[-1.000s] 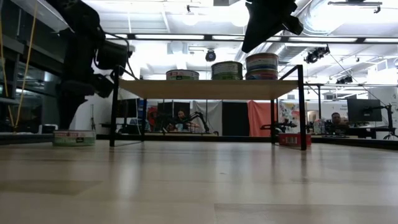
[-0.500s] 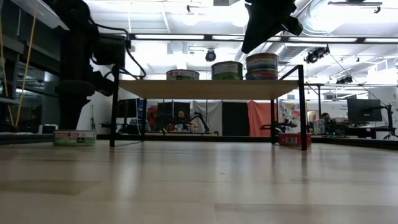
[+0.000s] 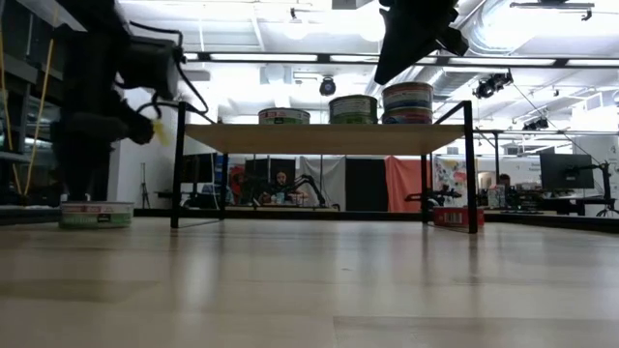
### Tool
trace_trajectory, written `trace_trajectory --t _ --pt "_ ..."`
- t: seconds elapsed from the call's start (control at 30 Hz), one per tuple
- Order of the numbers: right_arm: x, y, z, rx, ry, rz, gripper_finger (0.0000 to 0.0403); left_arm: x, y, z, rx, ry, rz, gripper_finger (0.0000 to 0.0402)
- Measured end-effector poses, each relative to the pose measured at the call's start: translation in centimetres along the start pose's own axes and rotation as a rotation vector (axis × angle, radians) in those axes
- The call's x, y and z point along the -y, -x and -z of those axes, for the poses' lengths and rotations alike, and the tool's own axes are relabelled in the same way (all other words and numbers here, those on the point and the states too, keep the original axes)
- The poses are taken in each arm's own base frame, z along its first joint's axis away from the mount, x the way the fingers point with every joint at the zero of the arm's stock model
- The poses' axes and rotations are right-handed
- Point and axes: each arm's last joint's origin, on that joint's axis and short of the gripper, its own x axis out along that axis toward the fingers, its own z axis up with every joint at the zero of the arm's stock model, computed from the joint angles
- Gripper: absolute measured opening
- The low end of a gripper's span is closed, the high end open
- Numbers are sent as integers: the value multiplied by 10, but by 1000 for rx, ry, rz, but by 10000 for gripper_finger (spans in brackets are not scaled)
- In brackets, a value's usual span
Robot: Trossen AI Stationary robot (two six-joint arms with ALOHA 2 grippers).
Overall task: Stack canned seafood by type on shelf
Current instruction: Stack the green white tuna can on the other green white tuna can on the shelf
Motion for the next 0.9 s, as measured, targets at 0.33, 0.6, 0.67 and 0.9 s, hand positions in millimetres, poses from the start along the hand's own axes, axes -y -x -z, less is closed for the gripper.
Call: trace_trajectory --t 0.33,0.6,0.67,0.9 --pt "0 0 0 -4 3 -1 0 13 -10 22 -46 40 21 0" --pt "-1 1 2 -49 7 -39 0 48 -7 29 65 16 202 0" --pt "-4 3 5 -60 18 -52 0 59 -6 34 97 -16 257 0" --pt "-21 21 31 -139 87 -142 0 101 -6 38 274 -123 439 0"
